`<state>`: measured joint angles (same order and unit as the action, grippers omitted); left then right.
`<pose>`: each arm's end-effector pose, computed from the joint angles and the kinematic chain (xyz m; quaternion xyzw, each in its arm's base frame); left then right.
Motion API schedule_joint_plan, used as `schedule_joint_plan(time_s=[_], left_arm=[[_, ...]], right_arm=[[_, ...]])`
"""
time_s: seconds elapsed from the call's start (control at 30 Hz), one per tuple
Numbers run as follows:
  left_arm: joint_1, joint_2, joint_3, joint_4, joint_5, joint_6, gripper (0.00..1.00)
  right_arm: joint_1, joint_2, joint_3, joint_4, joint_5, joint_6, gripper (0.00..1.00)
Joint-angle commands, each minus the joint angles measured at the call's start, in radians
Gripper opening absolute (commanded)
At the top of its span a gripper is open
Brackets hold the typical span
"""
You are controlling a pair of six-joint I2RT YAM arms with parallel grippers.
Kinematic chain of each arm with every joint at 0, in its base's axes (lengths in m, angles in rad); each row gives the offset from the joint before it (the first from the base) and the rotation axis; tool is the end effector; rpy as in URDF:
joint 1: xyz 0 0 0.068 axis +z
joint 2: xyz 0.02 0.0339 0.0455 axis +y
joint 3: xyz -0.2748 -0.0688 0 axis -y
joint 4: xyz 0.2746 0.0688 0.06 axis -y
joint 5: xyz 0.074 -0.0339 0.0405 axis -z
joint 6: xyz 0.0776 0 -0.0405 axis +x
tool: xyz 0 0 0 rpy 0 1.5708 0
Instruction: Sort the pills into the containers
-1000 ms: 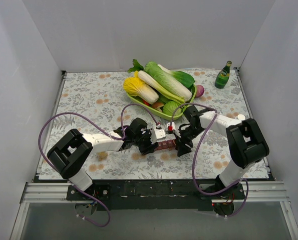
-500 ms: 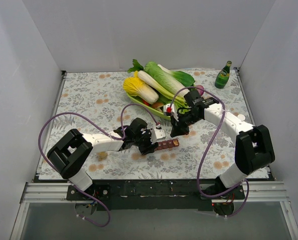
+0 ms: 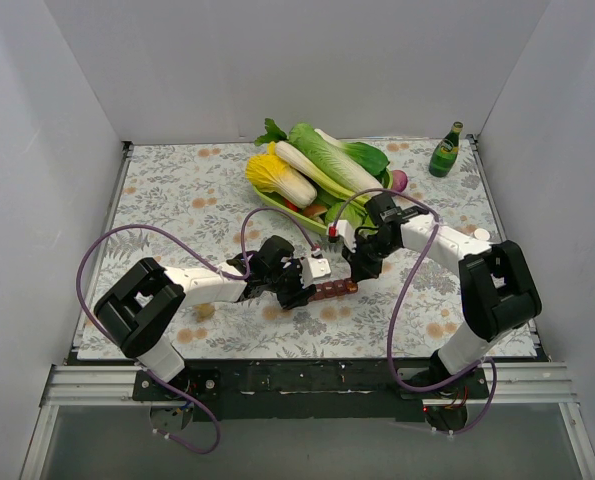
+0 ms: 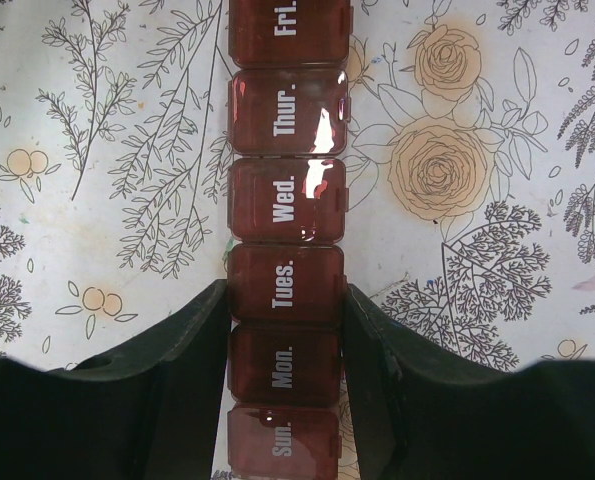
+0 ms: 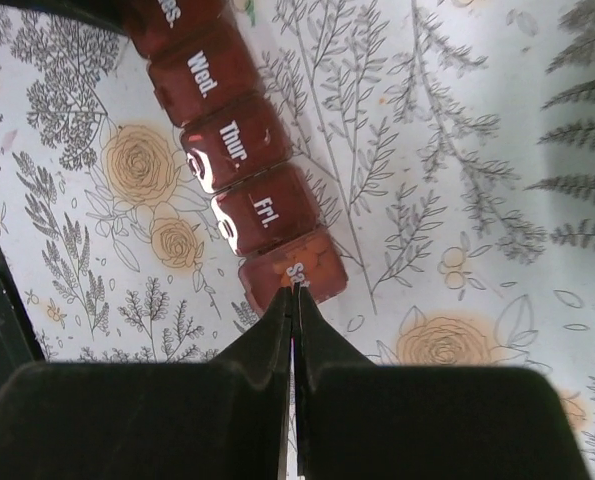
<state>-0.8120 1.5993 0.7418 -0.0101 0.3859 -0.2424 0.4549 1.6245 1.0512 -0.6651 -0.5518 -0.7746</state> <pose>0.2177 -0.2721 0.1085 0.3223 0.8657 -0.3256 0.2015 0.2909 0.1876 0.1570 -0.5841 0.7492 0.2399 0.1999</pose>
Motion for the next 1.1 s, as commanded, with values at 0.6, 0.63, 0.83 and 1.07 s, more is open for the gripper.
schedule_joint_plan(time_s=[0.6, 0.63, 0.83, 1.07], left_arm=[[-0.004, 0.025, 0.01, -0.085, 0.018, -0.026, 0.02], [-0.004, 0.025, 0.01, -0.085, 0.018, -0.025, 0.02], [-0.004, 0.022, 0.007, -0.09, 0.018, -0.021, 0.02], [-0.004, 0.025, 0.01, -0.09, 0.019, -0.021, 0.02]], right_arm=[[0.064, 0.037, -0.002, -0.019, 0.047, 0.028, 0.01], [0.064, 0.025, 0.012, -0.036, 0.04, 0.026, 0.01], [0.064, 0.0, 0.075, -0.077, 0.027, 0.024, 0.01], [0.065, -0.026, 0.05, -0.093, 0.035, 0.021, 0.01]])
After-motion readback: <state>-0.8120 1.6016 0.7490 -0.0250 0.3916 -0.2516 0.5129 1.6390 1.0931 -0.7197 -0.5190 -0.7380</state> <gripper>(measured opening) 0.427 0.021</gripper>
